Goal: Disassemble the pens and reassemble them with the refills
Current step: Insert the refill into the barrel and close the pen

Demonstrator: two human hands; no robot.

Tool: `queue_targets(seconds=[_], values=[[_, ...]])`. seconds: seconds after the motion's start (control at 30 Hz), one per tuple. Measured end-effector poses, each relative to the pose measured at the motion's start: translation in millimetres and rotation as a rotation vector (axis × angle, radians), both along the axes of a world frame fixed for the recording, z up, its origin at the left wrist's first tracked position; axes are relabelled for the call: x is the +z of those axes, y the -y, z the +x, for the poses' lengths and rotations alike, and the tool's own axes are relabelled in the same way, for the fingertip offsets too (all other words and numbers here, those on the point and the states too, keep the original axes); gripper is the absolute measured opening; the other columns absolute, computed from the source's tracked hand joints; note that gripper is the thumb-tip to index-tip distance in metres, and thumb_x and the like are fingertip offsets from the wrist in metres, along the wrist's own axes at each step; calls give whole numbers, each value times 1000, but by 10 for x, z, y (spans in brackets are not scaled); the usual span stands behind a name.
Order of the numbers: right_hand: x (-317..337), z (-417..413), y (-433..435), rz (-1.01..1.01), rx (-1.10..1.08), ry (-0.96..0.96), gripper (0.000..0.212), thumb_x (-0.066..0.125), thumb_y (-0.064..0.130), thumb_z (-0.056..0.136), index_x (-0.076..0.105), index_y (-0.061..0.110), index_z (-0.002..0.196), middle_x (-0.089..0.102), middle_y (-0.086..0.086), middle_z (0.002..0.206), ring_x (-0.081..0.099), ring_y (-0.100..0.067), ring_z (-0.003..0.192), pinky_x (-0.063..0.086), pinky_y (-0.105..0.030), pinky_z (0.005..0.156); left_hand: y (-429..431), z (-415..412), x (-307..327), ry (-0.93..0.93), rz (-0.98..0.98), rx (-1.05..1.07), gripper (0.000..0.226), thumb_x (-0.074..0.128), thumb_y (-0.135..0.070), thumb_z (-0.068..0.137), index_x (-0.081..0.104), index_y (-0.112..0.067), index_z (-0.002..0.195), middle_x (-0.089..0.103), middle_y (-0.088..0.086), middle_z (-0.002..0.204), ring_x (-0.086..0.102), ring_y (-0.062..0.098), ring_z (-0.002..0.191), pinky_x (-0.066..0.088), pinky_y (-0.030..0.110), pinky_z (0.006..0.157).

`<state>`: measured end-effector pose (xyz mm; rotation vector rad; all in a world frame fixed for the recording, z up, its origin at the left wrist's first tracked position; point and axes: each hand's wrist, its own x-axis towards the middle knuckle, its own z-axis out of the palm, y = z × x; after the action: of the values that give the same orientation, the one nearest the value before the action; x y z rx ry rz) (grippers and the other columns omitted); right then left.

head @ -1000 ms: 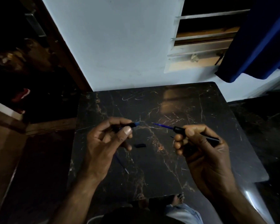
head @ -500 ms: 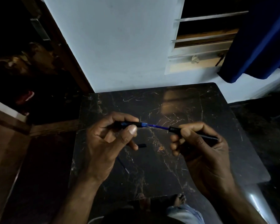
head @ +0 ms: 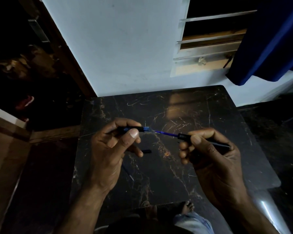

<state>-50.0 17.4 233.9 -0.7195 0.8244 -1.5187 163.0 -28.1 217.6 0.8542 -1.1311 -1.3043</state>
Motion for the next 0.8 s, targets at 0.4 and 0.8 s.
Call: queue_targets(seconds=[0.4, 0.8], values=[[-32, 55, 13, -23, 9, -56, 32, 87, 26, 79, 72, 1, 92, 72, -23, 77, 70, -30, 64, 56, -33, 56, -51, -33, -4, 22, 2, -49, 11, 73, -17, 89, 79, -17, 98, 71, 3, 85, 67, 15, 75, 58, 29, 54], [-29, 41, 92, -126, 32, -231, 19, 80, 14, 88, 75, 1, 101, 73, -20, 79, 70, -30, 65, 57, -36, 59, -93, -155, 55, 68, 11, -125, 9, 72, -16, 96, 77, -12, 102, 74, 6, 78, 72, 14, 70, 59, 29, 50]])
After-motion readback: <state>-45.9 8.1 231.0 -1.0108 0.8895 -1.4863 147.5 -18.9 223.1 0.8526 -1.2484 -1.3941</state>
